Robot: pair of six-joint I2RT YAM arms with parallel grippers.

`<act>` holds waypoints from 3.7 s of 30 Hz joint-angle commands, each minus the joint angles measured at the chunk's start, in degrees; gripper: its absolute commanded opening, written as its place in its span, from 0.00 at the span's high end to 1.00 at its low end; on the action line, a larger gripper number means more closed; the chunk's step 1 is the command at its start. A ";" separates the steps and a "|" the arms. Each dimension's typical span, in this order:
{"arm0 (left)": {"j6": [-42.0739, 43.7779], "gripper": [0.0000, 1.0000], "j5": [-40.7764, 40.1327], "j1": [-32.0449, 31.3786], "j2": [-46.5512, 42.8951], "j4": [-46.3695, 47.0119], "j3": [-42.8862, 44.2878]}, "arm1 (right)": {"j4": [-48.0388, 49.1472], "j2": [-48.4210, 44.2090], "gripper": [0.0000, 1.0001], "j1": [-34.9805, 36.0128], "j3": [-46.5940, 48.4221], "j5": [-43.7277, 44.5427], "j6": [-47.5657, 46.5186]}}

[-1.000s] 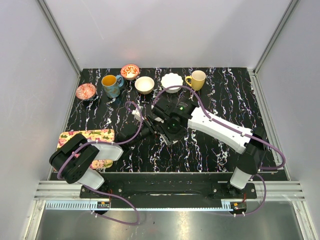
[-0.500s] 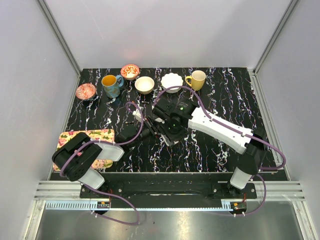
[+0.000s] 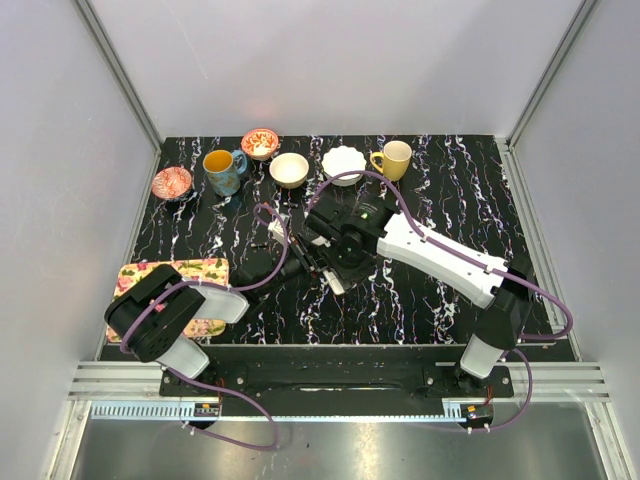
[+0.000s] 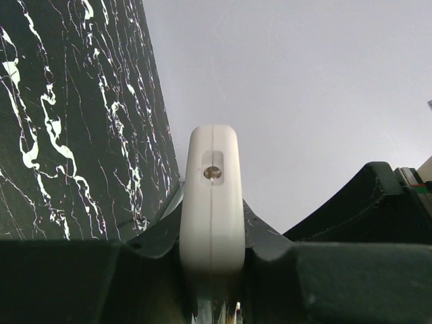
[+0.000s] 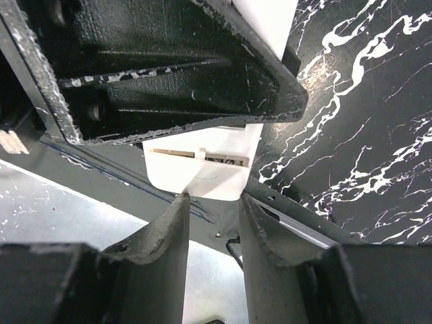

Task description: Load the batteries into the remote control

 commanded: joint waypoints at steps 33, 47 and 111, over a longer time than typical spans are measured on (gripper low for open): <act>-4.35 1.00 0.78 -0.96 -0.47 13.18 -0.03 | 3.94 0.03 0.79 1.04 2.99 3.76 0.90; -5.49 1.00 0.16 -0.87 1.46 14.50 -0.20 | 3.33 -1.20 0.78 1.12 3.78 3.59 1.60; -6.37 1.00 3.24 -0.69 -2.67 18.01 -0.47 | 63.62 -42.16 0.15 -15.05 -53.08 -25.68 29.91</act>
